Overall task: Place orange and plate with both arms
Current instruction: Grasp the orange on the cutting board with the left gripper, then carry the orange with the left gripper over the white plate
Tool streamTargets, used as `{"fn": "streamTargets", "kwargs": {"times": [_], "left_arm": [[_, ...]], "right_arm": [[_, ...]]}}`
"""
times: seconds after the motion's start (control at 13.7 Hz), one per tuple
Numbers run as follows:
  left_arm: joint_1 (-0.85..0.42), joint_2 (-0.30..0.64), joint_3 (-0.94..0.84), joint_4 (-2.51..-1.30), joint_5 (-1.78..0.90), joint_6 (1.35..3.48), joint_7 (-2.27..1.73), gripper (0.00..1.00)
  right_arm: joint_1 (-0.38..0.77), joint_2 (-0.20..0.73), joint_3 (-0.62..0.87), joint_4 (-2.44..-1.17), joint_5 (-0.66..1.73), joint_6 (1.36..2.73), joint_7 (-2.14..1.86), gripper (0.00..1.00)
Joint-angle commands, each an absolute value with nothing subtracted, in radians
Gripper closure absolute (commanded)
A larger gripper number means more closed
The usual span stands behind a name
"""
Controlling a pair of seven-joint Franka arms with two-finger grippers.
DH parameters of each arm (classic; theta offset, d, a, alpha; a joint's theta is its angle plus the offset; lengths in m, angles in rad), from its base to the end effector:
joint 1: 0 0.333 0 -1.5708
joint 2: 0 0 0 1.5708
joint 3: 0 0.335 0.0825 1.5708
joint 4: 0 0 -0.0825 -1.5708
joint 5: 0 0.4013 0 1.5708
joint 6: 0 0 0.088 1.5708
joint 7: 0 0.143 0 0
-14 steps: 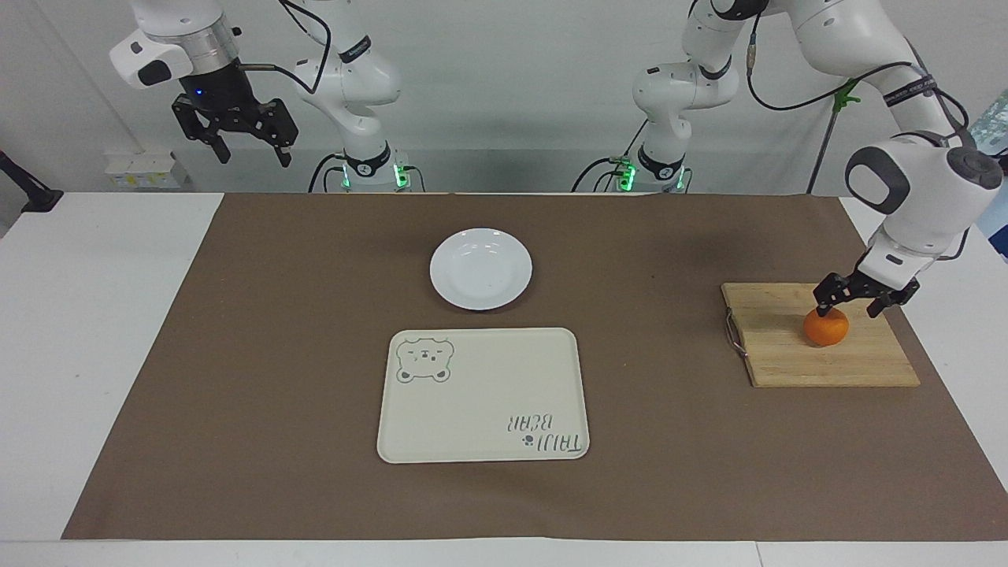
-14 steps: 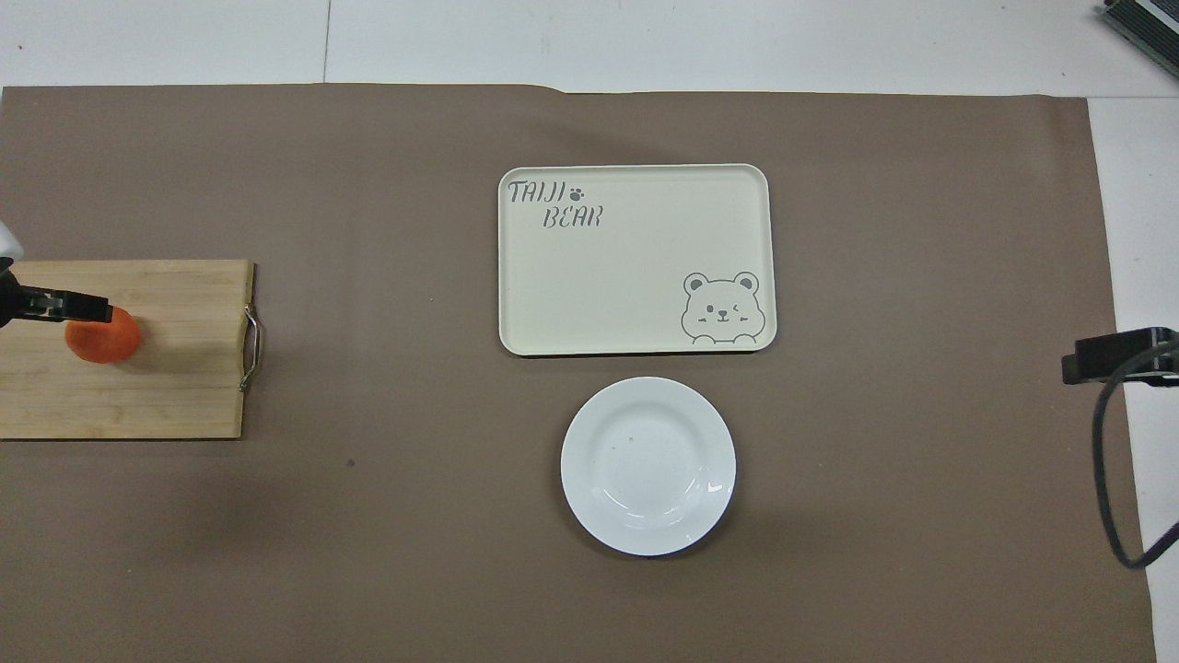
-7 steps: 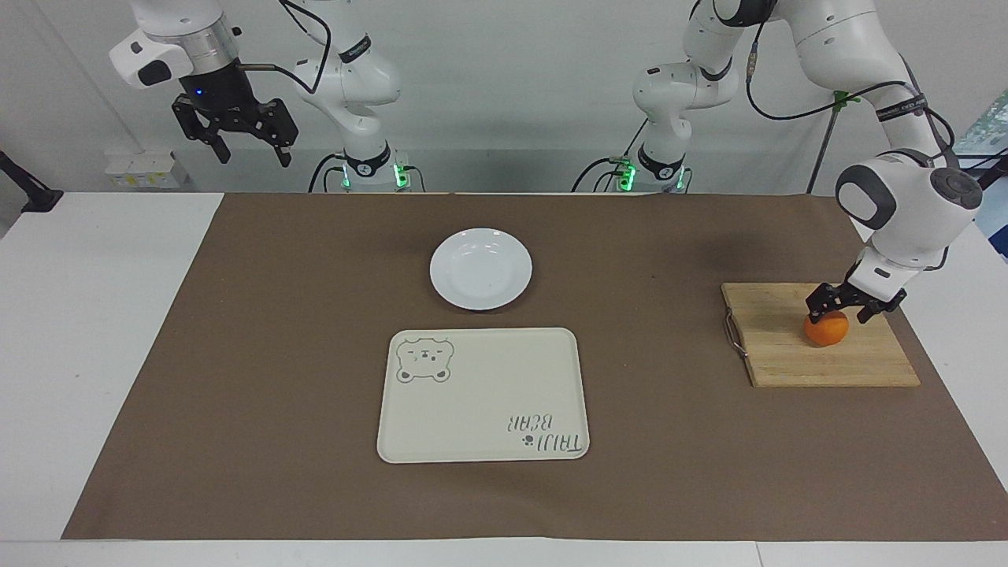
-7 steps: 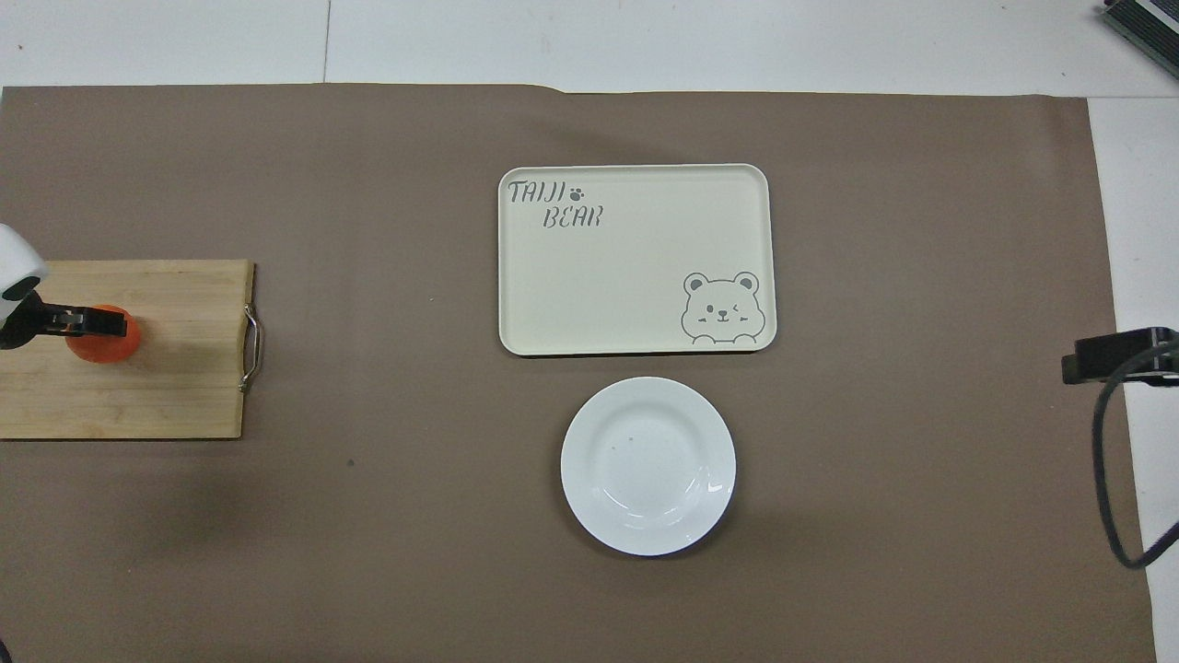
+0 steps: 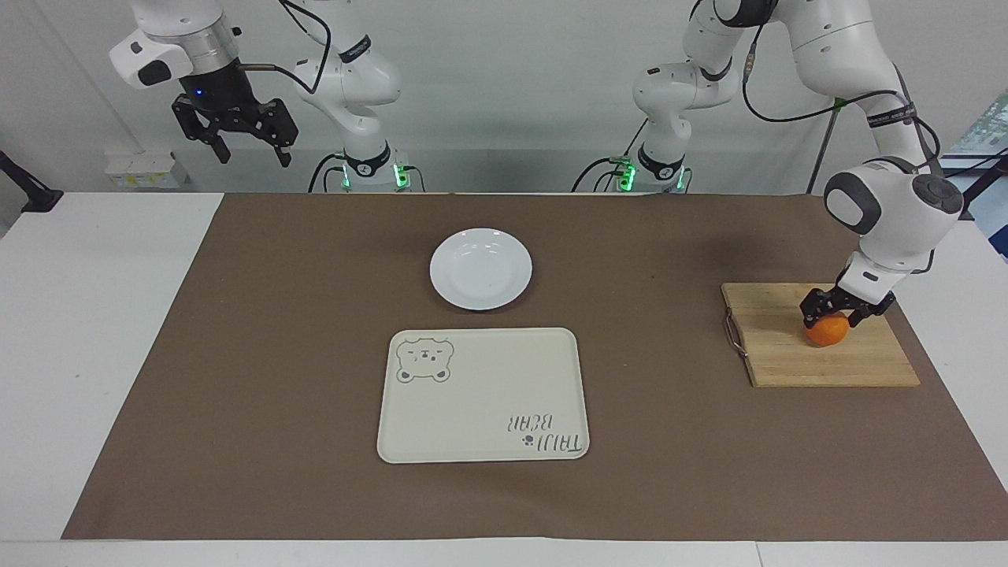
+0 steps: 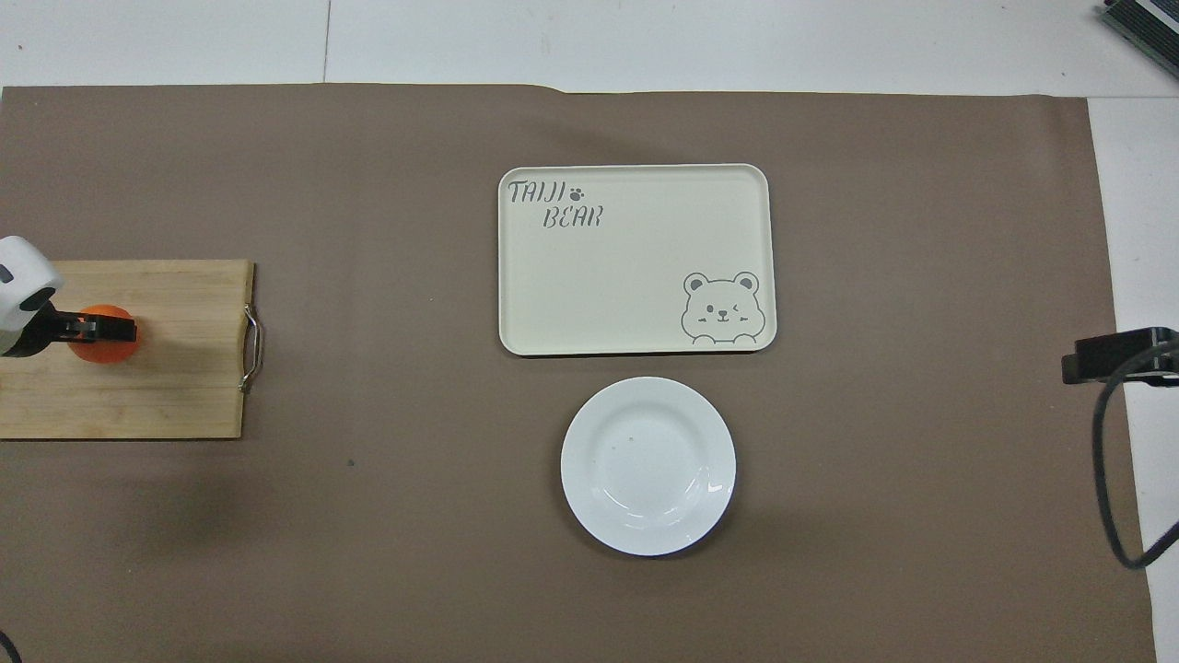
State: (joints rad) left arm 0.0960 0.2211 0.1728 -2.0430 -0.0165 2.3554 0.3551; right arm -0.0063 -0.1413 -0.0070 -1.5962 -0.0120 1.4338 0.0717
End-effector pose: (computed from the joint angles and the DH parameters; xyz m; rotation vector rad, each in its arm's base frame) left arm 0.5946 0.1611 0.3163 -3.0833 0.1251 -0.1272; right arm 0.5085 -0.0089 0.6598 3.1270 -0.1352 -0.0325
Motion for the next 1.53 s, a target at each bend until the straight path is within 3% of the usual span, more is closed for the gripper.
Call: {"fn": "streamTargets", "kwargs": {"times": [0.0, 0.15, 0.36, 0.88, 1.46], "left_arm": [[0.091, 0.210, 0.170, -2.066, -0.011, 2.382, 0.354, 0.79], [0.074, 0.207, 0.170, -2.053, -0.006, 2.370, 0.354, 1.00], [0.071, 0.184, 0.160, -2.036, -0.006, 2.365, 0.344, 1.00], [-0.145, 0.043, 0.153, -2.008, -0.006, 2.220, 0.341, 1.00], [-0.545, 0.025, 0.140, -2.002, -0.018, 2.143, 0.070, 1.00]], "right_arm": [[-0.020, -0.149, -0.005, -1.598, 0.012, 1.427, 0.051, 0.00], [-0.020, -0.149, -0.005, -1.598, 0.012, 1.427, 0.049, 0.00], [-0.020, -0.149, -0.005, -1.598, 0.012, 1.427, 0.051, 0.00], [-0.020, -0.149, -0.005, -1.598, 0.012, 1.427, 0.051, 0.00], [-0.020, -0.149, -0.005, -1.598, 0.012, 1.427, 0.051, 0.00]]}}
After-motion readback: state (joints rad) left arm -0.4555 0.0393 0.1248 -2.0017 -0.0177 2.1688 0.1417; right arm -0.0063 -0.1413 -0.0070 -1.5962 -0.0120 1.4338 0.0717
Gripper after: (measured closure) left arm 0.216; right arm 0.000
